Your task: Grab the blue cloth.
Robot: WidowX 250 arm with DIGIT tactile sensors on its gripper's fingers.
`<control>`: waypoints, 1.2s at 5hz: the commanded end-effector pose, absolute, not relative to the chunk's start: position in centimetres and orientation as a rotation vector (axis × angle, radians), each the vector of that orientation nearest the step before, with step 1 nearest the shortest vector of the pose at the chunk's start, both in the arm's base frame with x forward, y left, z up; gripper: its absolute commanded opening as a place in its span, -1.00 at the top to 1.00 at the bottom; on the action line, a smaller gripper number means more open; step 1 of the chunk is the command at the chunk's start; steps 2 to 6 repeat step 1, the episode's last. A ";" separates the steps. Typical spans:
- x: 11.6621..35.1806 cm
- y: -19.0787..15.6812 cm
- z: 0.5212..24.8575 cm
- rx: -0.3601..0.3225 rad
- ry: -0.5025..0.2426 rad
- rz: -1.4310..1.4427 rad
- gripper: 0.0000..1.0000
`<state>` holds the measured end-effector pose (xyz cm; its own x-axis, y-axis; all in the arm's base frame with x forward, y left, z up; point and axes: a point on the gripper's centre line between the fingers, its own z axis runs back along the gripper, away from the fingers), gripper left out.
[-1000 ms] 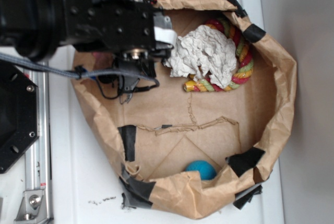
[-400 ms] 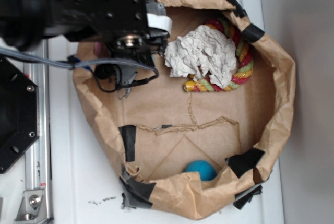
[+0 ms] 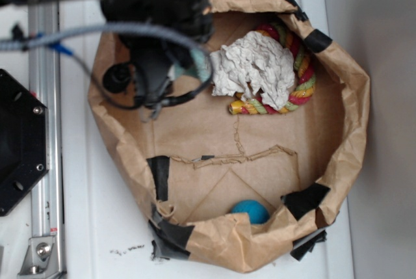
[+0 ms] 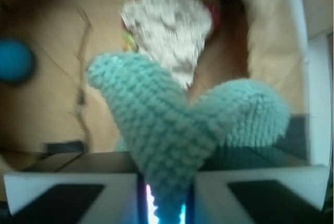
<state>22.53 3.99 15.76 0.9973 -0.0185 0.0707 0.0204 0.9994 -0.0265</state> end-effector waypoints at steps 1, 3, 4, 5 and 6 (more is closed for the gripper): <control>25.8 -0.3 16.3 -0.044 -0.045 -0.067 1.00; 25.8 -0.3 16.3 -0.044 -0.045 -0.067 1.00; 25.8 -0.3 16.3 -0.044 -0.045 -0.067 1.00; 25.8 -0.3 16.3 -0.044 -0.045 -0.067 1.00; 25.8 -0.3 16.3 -0.044 -0.045 -0.067 1.00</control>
